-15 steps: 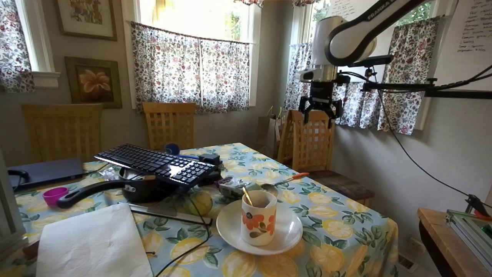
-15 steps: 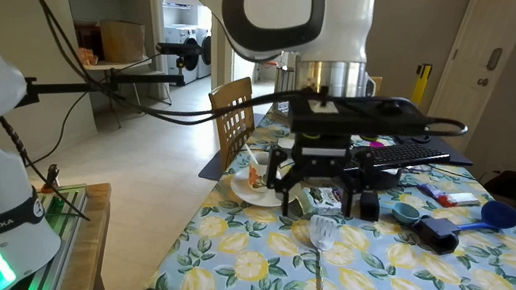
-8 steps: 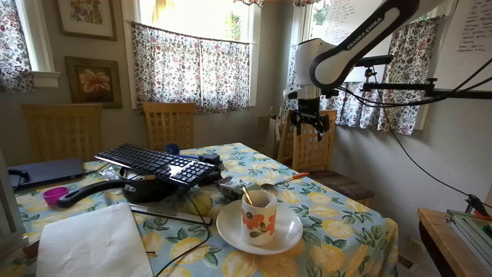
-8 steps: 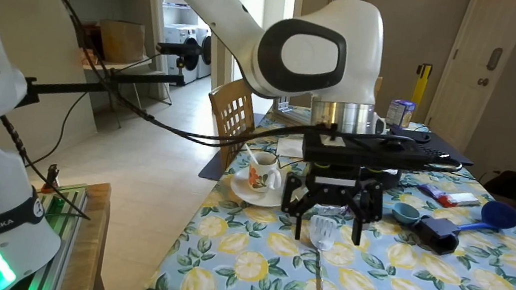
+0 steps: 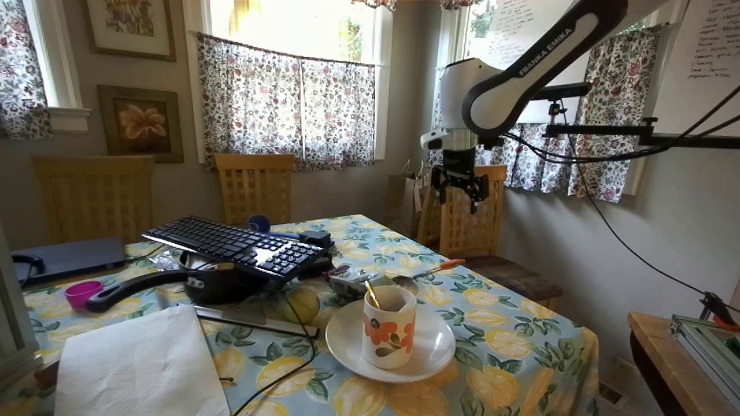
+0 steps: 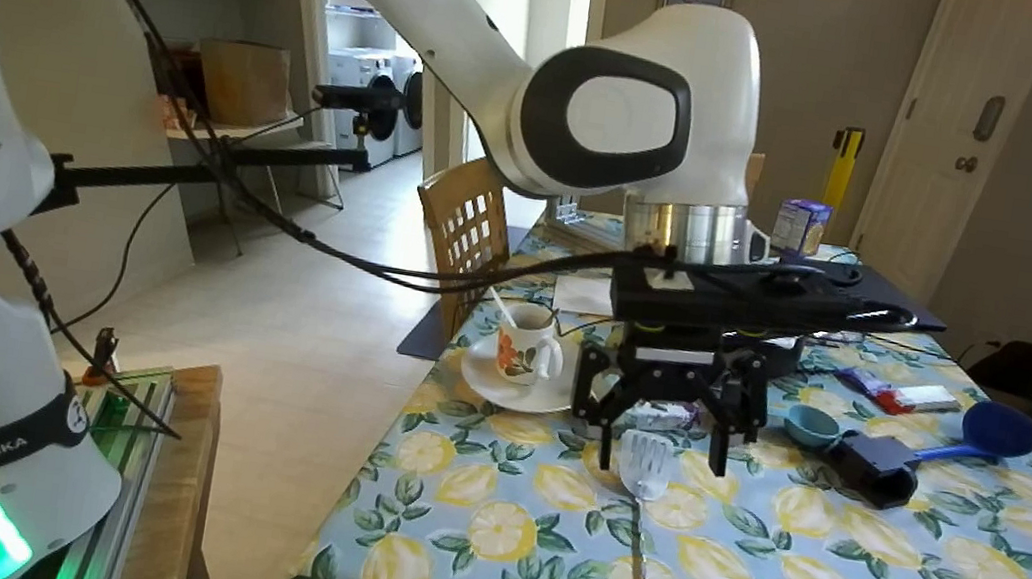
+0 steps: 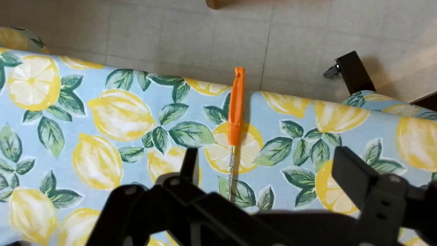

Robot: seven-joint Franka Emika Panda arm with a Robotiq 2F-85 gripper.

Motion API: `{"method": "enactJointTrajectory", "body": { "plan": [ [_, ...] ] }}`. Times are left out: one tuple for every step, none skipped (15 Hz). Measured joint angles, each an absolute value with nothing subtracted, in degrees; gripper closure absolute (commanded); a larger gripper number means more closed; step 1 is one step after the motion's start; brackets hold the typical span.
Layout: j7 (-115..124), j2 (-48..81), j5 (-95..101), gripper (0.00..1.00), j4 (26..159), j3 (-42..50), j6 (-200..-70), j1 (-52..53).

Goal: Use the spatula to pick up the packet and put it on the plate

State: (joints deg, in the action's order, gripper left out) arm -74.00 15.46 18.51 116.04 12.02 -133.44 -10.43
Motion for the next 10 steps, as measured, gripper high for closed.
{"method": "enactJointTrajectory", "body": {
  "plan": [
    [-74.10,15.88,18.51,0.00,116.27,11.57,-134.00,-10.43],
    [-74.14,16.47,18.49,0.00,116.38,11.27,-134.44,-10.48],
    [-74.16,17.11,18.45,0.00,116.39,11.12,-134.81,-10.65],
    [-74.25,17.83,18.29,0.00,116.39,11.03,-135.78,-11.12],
    [-74.65,18.60,17.99,0.00,116.37,10.99,-136.93,-11.86],
    [-75.54,19.54,17.45,0.00,116.36,10.86,-138.05,-12.89],
    [-77.18,20.63,16.27,0.00,116.33,10.58,-139.03,-14.21],
    [-79.32,21.97,14.39,0.00,116.22,10.11,-139.67,-15.81],
    [-81.48,23.51,11.90,0.00,115.89,9.48,-139.72,-17.50],
    [-83.60,25.18,9.39,0.00,115.37,8.74,-139.29,-19.18]
  ]
}}
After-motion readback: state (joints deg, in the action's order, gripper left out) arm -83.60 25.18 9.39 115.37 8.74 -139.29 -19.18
